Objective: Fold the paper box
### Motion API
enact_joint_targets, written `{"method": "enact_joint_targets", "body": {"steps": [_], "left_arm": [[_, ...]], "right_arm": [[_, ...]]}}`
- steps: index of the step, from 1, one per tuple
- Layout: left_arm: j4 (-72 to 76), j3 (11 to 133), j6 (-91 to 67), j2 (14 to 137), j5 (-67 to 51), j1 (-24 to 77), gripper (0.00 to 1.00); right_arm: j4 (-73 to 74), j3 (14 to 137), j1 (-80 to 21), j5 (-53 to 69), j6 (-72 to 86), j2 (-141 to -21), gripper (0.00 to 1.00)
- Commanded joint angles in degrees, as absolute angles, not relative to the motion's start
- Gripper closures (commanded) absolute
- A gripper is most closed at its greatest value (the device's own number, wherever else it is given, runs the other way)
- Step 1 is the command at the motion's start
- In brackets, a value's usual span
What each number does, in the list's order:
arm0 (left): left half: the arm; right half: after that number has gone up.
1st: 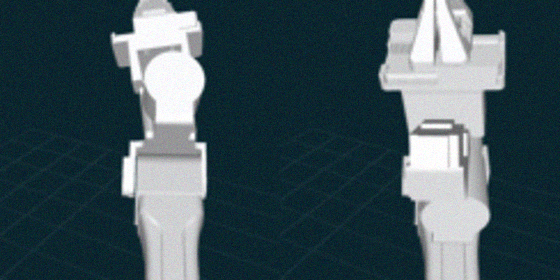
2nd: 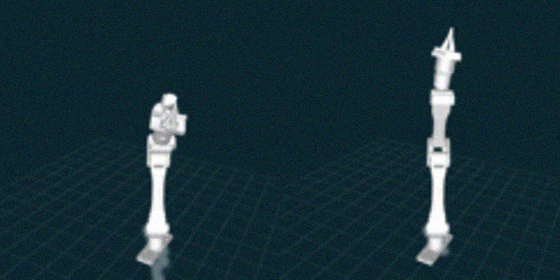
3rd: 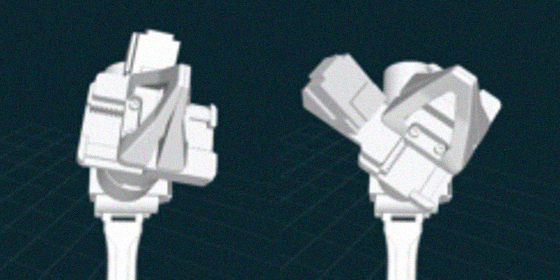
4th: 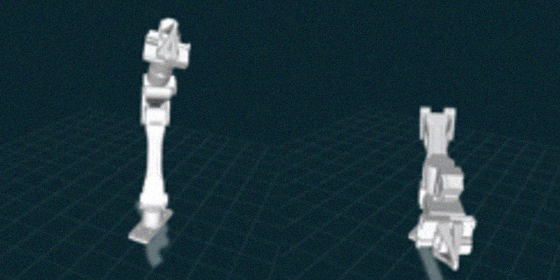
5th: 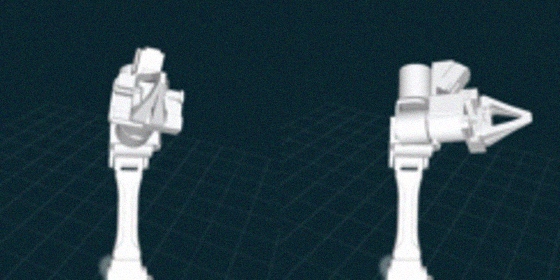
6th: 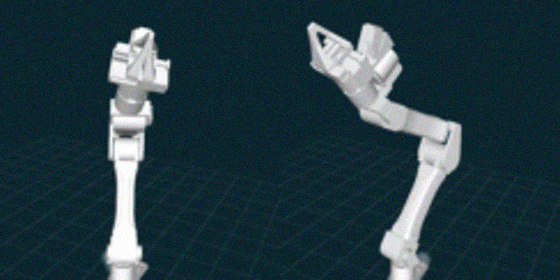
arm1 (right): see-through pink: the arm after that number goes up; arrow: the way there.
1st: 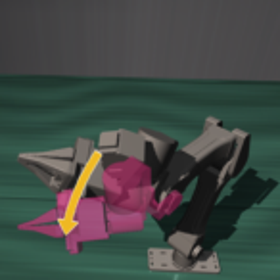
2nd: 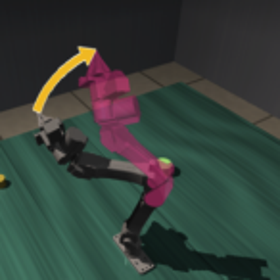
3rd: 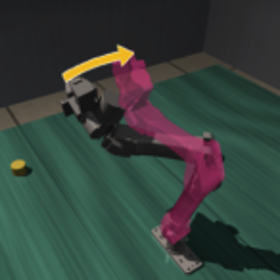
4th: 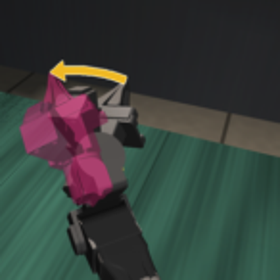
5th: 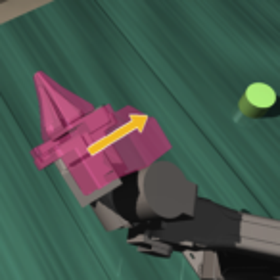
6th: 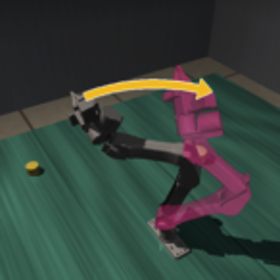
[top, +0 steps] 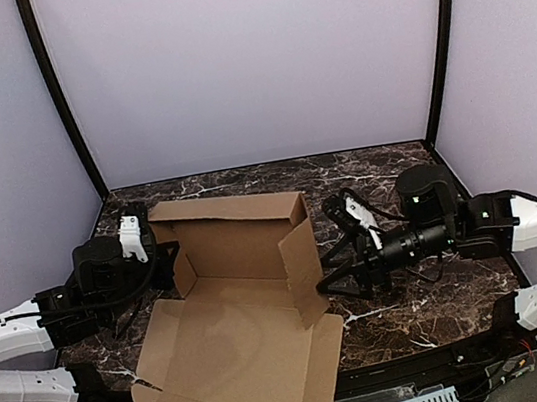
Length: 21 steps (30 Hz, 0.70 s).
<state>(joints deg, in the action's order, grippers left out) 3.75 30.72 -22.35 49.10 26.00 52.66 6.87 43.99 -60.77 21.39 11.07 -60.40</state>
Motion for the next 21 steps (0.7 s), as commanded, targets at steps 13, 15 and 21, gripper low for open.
{"method": "enact_joint_targets", "body": {"steps": [13, 15, 21], "left_arm": [[2.8, 32.4, -28.3, 54.3, 31.7, 52.9, 0.99], [2.7, 32.6, -29.2, 55.2, 32.5, 52.9, 0.99], [1.9, 32.8, -31.5, 56.6, 34.1, 52.8, 0.99]], "right_arm": [[-1.6, 51.8, -69.4, -18.0, 13.8, -73.8, 0.33], [-3.0, 52.3, -69.5, -21.2, 14.9, -75.3, 0.34], [-4.6, 54.4, -69.5, -28.1, 17.0, -79.3, 0.36]]}}
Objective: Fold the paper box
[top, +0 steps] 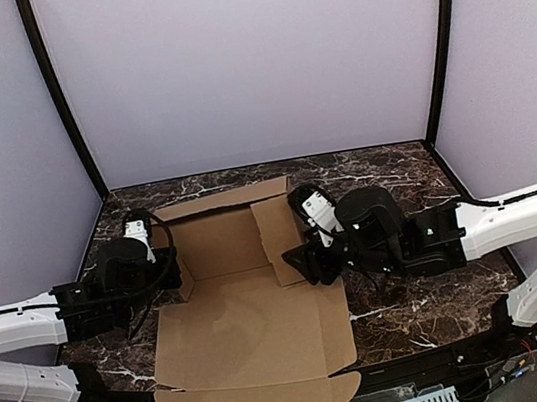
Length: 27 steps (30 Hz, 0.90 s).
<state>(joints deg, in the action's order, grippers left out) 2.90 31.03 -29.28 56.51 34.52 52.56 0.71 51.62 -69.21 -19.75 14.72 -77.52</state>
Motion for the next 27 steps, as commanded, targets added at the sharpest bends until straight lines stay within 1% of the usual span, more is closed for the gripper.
{"method": "enact_joint_targets", "body": {"steps": [1, 12, 14, 22, 24, 27], "left_arm": [[1.7, 32.8, -31.9, 56.7, 34.1, 52.9, 0.99], [1.4, 33.1, -33.4, 57.8, 34.9, 52.9, 0.99], [1.4, 33.3, -33.6, 58.0, 34.7, 52.9, 0.99], [1.1, 33.9, -33.9, 58.8, 34.2, 52.8, 0.99], [0.8, 34.1, -33.9, 59.0, 34.2, 52.9, 0.99], [0.6, 34.2, -33.8, 58.9, 33.9, 52.9, 0.99]], "right_arm": [[-4.7, 54.7, -69.5, -29.2, 17.0, -80.0, 0.37], [-4.7, 58.8, -69.5, -40.1, 14.3, -84.6, 0.41], [-4.8, 59.5, -69.5, -41.4, 13.8, -85.5, 0.45], [-7.5, 61.9, -69.5, -44.3, 10.9, -89.2, 0.53], [-8.6, 62.2, -69.5, -45.1, 9.7, -89.8, 0.52], [-10.4, 62.4, -69.5, -45.2, 7.8, -89.8, 0.47]]}}
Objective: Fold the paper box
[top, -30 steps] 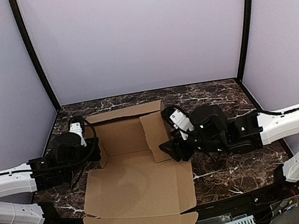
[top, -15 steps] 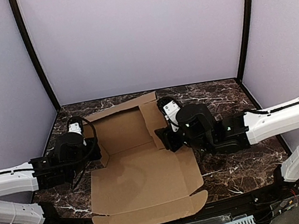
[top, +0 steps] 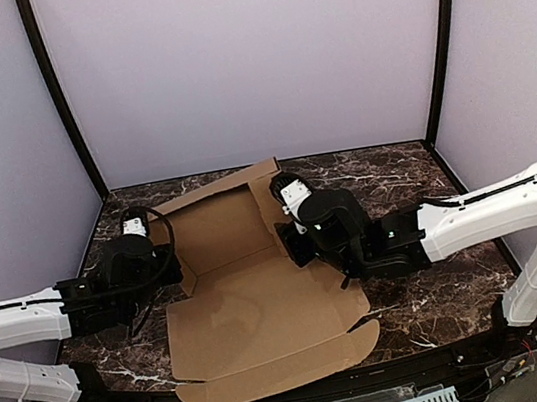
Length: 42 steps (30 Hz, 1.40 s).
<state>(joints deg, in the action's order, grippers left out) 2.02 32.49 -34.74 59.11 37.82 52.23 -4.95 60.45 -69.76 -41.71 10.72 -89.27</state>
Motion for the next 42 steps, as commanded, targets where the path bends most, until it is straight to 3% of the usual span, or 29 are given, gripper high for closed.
{"method": "enact_joint_targets", "body": {"steps": [1, 11, 17, 24, 35, 42], "left_arm": [[0.5, 34.2, -33.8, 58.9, 33.9, 52.9, 0.99], [0.3, 34.0, -33.5, 58.3, 33.8, 52.9, 0.99], [0.4, 33.5, -33.5, 57.2, 33.5, 52.9, 0.99], [0.4, 33.6, -33.3, 55.9, 32.1, 52.9, 0.99], [0.4, 34.4, -34.0, 55.6, 30.9, 52.9, 0.99], [-1.2, 35.0, -35.3, 55.9, 31.2, 52.9, 0.99]], "right_arm": [[-11.0, 62.4, -69.5, -45.1, 6.9, -89.6, 0.44], [-13.7, 62.3, -68.7, -43.0, 3.3, -88.3, 0.41], [-15.1, 61.4, -68.2, -42.7, 1.7, -88.2, 0.5], [-15.9, 61.4, -67.7, -41.7, 0.8, -88.2, 0.69], [-16.3, 63.3, -66.7, -42.2, 0.4, -91.1, 0.64], [-17.9, 63.6, -66.1, -42.7, -1.0, -93.2, 0.78]]}}
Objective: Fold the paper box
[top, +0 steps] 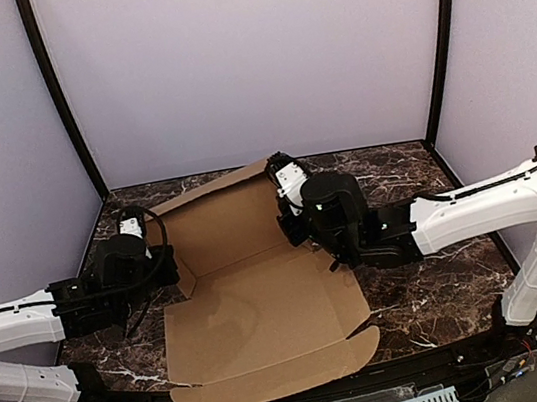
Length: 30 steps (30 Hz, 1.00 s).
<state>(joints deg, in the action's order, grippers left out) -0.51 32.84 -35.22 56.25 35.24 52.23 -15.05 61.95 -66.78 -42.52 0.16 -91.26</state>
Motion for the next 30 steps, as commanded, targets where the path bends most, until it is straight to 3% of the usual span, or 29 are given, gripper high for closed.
{"method": "enact_joint_targets", "body": {"steps": [1, 8, 15, 20, 30], "left_arm": [[-1.2, 35.2, -35.5, 56.2, 31.5, 52.9, 0.99], [-2.0, 36.9, -38.1, 58.7, 32.5, 52.9, 0.97], [-1.5, 39.2, -38.1, 61.4, 30.7, 52.9, 0.64], [-2.2, 40.1, -38.2, 61.9, 28.3, 52.8, 0.5], [-6.9, 39.8, -38.9, 59.2, 29.3, 52.9, 0.5]], "right_arm": [[-17.9, 63.8, -66.0, -42.8, -1.2, -93.6, 0.82], [-18.9, 65.1, -66.0, -43.8, -1.9, -95.6, 1.0], [-19.6, 65.9, -66.0, -45.4, -2.4, -97.1, 1.0], [-20.2, 66.3, -65.7, -46.6, -3.0, -98.2, 1.0], [-22.3, 65.7, -64.4, -45.8, -3.6, -98.7, 1.0]]}}
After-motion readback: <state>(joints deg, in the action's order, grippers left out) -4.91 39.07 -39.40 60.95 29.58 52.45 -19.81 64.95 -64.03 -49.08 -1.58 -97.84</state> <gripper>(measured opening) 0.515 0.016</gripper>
